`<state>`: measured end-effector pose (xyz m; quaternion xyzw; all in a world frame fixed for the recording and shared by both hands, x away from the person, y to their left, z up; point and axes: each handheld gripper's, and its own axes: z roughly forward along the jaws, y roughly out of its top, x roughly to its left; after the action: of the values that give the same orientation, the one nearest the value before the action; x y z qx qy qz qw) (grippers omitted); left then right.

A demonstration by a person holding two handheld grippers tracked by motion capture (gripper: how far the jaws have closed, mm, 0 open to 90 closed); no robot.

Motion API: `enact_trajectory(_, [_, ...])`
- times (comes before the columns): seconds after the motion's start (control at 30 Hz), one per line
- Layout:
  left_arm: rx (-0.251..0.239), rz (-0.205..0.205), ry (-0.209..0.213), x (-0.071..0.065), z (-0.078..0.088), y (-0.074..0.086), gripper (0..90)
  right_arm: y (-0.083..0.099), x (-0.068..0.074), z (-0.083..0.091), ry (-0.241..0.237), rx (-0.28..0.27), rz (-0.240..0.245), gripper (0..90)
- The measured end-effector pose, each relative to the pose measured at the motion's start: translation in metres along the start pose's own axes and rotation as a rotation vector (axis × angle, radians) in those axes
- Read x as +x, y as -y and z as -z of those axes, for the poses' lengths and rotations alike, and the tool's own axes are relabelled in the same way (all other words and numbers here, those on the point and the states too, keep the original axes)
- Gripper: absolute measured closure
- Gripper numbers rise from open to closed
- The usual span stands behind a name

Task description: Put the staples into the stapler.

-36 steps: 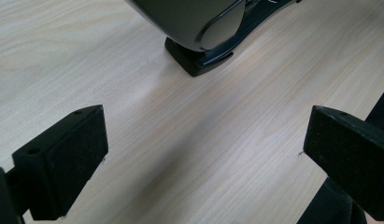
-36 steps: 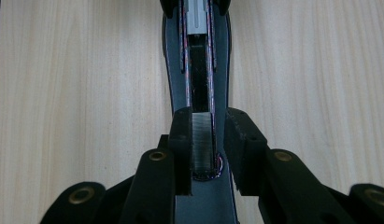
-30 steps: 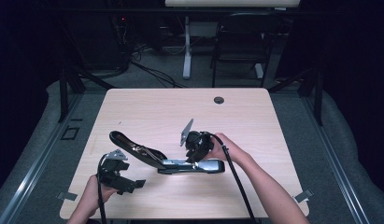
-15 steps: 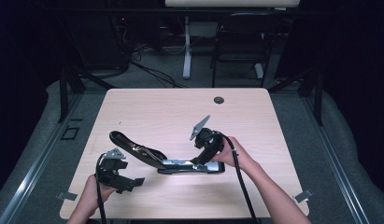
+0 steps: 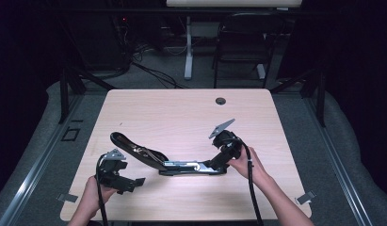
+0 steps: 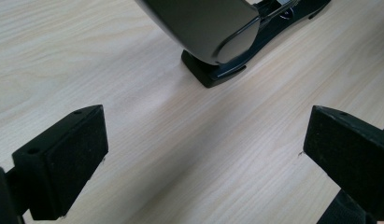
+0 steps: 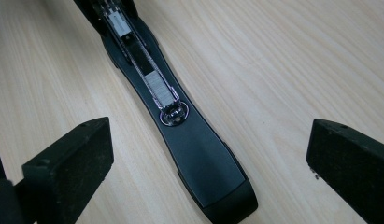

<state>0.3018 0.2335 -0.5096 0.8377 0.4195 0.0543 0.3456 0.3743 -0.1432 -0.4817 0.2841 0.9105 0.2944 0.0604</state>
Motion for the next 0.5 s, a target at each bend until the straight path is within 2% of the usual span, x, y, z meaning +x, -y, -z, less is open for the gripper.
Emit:
enact_trajectory(0.27, [-0.024, 0.008, -0.008, 0.002, 0.003, 0.000, 0.0, 0.008, 0.000, 0.011, -0.020, -0.039, -0.048, 0.0])
enact_trajectory(0.5, [-0.012, 0.018, -0.017, 0.003, 0.002, 0.000, 0.0, 0.012, -0.005, 0.011, -0.009, -0.024, -0.061, 0.0])
